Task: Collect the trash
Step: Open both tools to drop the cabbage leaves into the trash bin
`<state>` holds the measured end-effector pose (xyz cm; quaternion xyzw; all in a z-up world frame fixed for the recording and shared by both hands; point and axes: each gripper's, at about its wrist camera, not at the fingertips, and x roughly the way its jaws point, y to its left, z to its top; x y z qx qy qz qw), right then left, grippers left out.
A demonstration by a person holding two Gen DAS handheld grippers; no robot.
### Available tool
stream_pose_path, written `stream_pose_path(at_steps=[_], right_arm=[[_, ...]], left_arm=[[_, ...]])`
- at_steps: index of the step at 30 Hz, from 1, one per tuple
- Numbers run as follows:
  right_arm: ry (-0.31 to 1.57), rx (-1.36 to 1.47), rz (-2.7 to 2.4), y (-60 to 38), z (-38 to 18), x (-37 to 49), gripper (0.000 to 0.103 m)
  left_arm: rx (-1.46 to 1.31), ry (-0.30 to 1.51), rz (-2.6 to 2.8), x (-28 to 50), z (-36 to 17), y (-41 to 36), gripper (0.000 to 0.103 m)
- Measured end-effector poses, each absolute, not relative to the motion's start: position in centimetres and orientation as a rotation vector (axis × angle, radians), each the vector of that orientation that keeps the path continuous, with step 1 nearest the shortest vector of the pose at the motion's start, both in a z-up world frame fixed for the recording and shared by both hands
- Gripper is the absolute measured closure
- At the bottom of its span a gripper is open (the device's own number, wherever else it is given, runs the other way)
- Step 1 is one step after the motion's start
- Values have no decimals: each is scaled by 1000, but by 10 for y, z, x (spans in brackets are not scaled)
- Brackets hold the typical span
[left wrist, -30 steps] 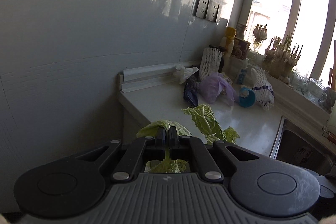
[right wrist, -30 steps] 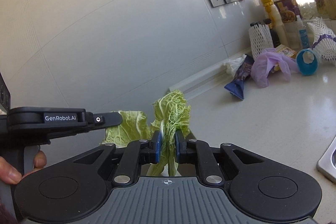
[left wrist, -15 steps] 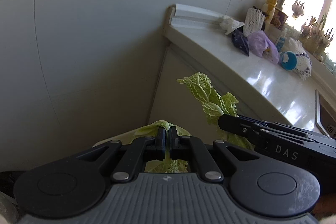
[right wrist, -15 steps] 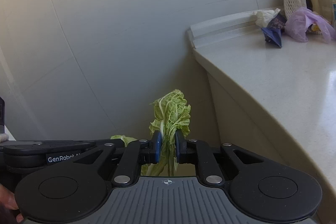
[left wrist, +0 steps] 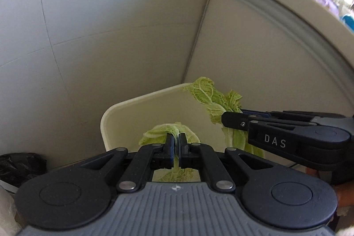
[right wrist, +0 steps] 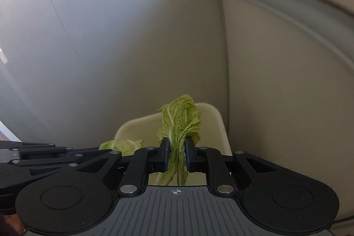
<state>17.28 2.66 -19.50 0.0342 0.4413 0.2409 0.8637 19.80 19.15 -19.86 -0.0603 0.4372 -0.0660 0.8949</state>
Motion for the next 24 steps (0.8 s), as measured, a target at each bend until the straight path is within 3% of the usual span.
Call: stream_pose_path(at_steps=[13,24], right_arm=[[1062,-6,537,47,-254,212,87],[1071,-37,522,65,-266,234,84]], left_arm=[[5,987,-125,212,-249,190,100],[33,1022,-122,212,-251,188,97]])
